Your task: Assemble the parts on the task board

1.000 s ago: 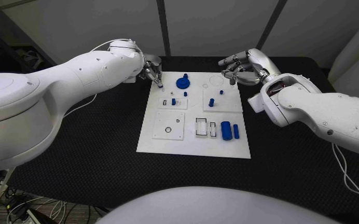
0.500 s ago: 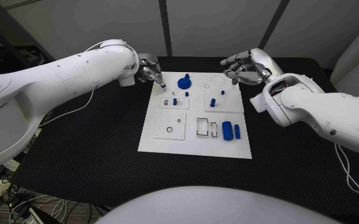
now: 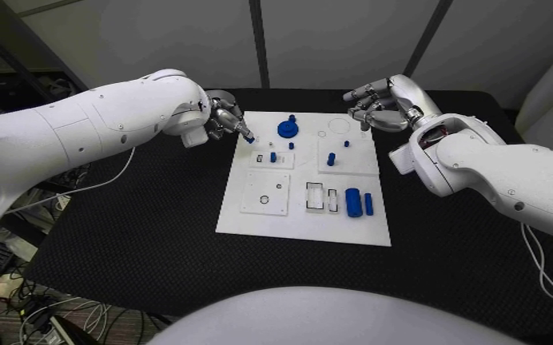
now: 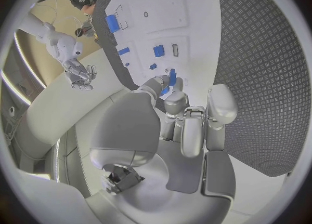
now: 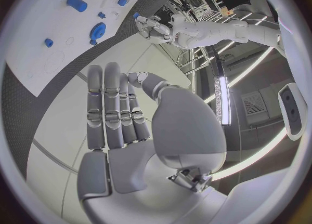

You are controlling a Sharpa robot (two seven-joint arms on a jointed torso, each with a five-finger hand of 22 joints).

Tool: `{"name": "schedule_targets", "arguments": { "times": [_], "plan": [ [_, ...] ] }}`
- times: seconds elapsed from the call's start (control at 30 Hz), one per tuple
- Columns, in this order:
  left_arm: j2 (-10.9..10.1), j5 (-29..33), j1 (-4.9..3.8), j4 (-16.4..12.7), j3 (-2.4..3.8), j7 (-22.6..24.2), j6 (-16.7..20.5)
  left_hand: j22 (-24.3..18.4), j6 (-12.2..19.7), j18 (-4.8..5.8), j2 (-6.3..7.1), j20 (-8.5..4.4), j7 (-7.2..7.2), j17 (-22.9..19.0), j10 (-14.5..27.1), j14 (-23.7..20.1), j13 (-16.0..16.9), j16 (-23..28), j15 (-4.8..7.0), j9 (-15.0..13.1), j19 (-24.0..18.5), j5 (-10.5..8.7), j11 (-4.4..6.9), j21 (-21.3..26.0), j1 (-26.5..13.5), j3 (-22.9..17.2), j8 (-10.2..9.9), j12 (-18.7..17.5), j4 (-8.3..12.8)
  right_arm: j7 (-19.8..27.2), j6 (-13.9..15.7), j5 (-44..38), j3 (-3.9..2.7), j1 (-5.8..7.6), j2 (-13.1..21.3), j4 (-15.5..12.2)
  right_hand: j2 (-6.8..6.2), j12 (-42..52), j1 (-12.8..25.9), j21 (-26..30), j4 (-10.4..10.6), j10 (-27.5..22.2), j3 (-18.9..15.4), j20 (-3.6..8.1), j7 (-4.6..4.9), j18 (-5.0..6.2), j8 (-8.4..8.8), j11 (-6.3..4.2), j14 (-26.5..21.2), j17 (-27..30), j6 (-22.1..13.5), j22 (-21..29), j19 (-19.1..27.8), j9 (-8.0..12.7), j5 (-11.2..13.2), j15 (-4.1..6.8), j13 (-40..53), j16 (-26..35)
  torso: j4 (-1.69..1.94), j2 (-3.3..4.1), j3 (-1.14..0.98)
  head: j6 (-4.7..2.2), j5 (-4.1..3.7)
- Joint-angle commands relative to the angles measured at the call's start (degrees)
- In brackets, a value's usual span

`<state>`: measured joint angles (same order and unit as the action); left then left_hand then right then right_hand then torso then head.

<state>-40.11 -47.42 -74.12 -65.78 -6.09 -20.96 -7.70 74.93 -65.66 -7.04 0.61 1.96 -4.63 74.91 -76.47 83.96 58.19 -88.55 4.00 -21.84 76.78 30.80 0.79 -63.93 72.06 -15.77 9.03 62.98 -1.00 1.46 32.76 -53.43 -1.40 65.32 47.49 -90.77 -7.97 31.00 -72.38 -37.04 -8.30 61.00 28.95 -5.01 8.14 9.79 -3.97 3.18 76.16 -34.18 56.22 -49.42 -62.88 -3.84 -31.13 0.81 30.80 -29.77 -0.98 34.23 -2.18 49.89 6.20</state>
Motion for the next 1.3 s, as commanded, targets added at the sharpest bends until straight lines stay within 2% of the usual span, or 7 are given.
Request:
{"name": "schedule_targets", "arguments": {
  "times": [0.03, 0.07, 0.2, 0.37, 0.5, 0.77, 1.3],
  "plan": [
    [-0.7, 4.7, -0.04, -2.4, -0.58, -6.1, 9.0, 4.0, -2.7, 1.33, 0.25, 0.04, 2.17, 12.8, -1.4, 5.5, 0.4, -0.3, 0.54, -7.9, 0.7, 1.11, 0.80, -0.5, -1.0, -6.2, 1.3, 0.6, 5.8, 0.2, 0.2, -0.2, -0.04, 0.14, 0.1, -0.2, 0.43, 0.0, 0.1, 0.2, 0.1, -0.1, -0.3, 0.02, 0.27, 0.67, 0.27, 0.31, 0.4, 0.1, 0.2, 0.1, -0.3, 0.1, -0.3, 0.15, 0.0, 0.3, 0.20, -0.13, -0.11, 0.11, 0.19],
    [-1.0, 5.4, -0.03, -3.3, -0.95, -6.3, 10.5, 4.1, -2.7, 1.33, 0.38, 0.01, 2.21, 12.8, -1.5, 5.5, 0.4, -0.3, 0.56, -8.2, 0.7, 1.61, 0.85, -0.5, -1.3, -6.5, 1.4, 0.7, 5.9, 0.2, 0.2, -0.2, -0.04, 0.14, 0.1, -0.2, 0.43, 0.0, 0.1, 0.2, 0.1, -0.1, -0.3, 0.02, 0.27, 0.67, 0.27, 0.31, 0.4, 0.1, 0.2, 0.1, -0.3, 0.1, -0.3, 0.15, 0.0, 0.3, 0.24, -0.17, -0.15, 0.11, 0.19],
    [-1.7, 8.2, -0.02, -6.0, -2.39, -6.8, 16.1, 3.9, -3.4, 1.19, 1.52, -0.10, 2.49, 13.3, -2.2, 5.6, 1.4, -0.5, 0.72, -9.4, 0.4, 6.83, 1.08, 0.1, -2.7, -7.6, 2.0, 1.6, 6.7, 0.2, 0.2, -0.2, -0.05, 0.15, 0.1, -0.2, 0.43, 0.0, 0.1, 0.2, 0.1, -0.1, -0.3, 0.02, 0.27, 0.67, 0.27, 0.31, 0.4, 0.1, 0.2, 0.1, -0.3, 0.1, -0.3, 0.15, 0.0, 0.3, 0.38, -0.36, -0.29, 0.11, 0.07],
    [-2.2, 9.5, 0.04, -8.6, -3.83, -7.0, 20.7, 4.1, -3.6, 1.24, 1.94, -0.14, 2.61, 13.4, -2.7, 5.7, 2.0, -0.6, 0.80, -9.9, 0.5, 7.69, 1.17, -0.1, -3.2, -8.0, 2.2, 2.1, 7.0, 0.2, 0.2, -0.2, -0.05, 0.15, 0.0, -0.1, 0.43, 0.0, 0.1, 0.2, 0.1, -0.1, -0.3, 0.02, 0.27, 0.67, 0.27, 0.31, 0.4, 0.1, 0.2, 0.1, -0.3, 0.1, -0.3, 0.15, 0.0, 0.3, 0.33, -0.33, -0.27, 0.11, 0.14],
    [-2.4, 8.9, 0.27, -10.4, -4.53, -7.0, 23.1, 4.1, -3.6, 1.26, 2.08, -0.15, 2.63, 13.3, -2.8, 5.6, 2.2, -0.5, 0.82, -10.1, 0.6, 7.87, 1.20, -0.2, -3.3, -8.1, 2.2, 2.3, 7.2, 0.2, 0.2, -0.2, -0.05, 0.16, 0.1, -0.1, 0.43, 0.0, 0.1, 0.2, 0.1, -0.1, -0.3, 0.02, 0.27, 0.67, 0.27, 0.31, 0.4, 0.1, 0.2, 0.1, -0.3, 0.1, -0.3, 0.15, 0.0, 0.3, 0.41, -0.26, -0.25, 0.11, 0.08],
    [-2.1, 3.8, 0.94, -12.3, -5.01, -7.9, 26.8, 4.2, -3.7, 1.31, 2.33, -0.18, 2.68, 13.2, -2.9, 5.6, 2.3, -0.5, 0.86, -10.3, 0.7, 7.96, 1.22, -0.5, -3.6, -8.2, 2.3, 2.4, 7.3, 0.2, 0.1, -0.2, -0.05, 0.16, 0.1, 0.0, 0.43, 0.0, 0.1, 0.2, 0.1, -0.1, -0.3, 0.02, 0.27, 0.67, 0.27, 0.31, 0.4, 0.1, 0.2, 0.1, -0.3, 0.1, -0.3, 0.15, 0.0, 0.3, 0.33, -0.21, -0.21, 0.11, 0.13],
    [-0.9, -0.5, 1.88, -12.0, -5.11, -9.7, 27.7, 4.4, -3.8, 1.36, 2.53, -0.20, 2.73, 13.2, -3.0, 5.6, 2.2, -0.5, 0.90, -10.5, 0.9, 7.76, 1.24, -0.7, -3.8, -8.2, 2.4, 2.4, 7.4, 0.3, 0.2, -0.2, -0.04, 0.15, 0.1, 0.0, 0.43, 0.0, 0.1, 0.2, 0.1, -0.1, -0.3, 0.02, 0.27, 0.67, 0.27, 0.31, 0.4, 0.1, 0.2, 0.1, -0.3, 0.1, -0.3, 0.15, 0.0, 0.3, 0.26, -0.14, -0.23, 0.11, 0.09]
  ]
}}
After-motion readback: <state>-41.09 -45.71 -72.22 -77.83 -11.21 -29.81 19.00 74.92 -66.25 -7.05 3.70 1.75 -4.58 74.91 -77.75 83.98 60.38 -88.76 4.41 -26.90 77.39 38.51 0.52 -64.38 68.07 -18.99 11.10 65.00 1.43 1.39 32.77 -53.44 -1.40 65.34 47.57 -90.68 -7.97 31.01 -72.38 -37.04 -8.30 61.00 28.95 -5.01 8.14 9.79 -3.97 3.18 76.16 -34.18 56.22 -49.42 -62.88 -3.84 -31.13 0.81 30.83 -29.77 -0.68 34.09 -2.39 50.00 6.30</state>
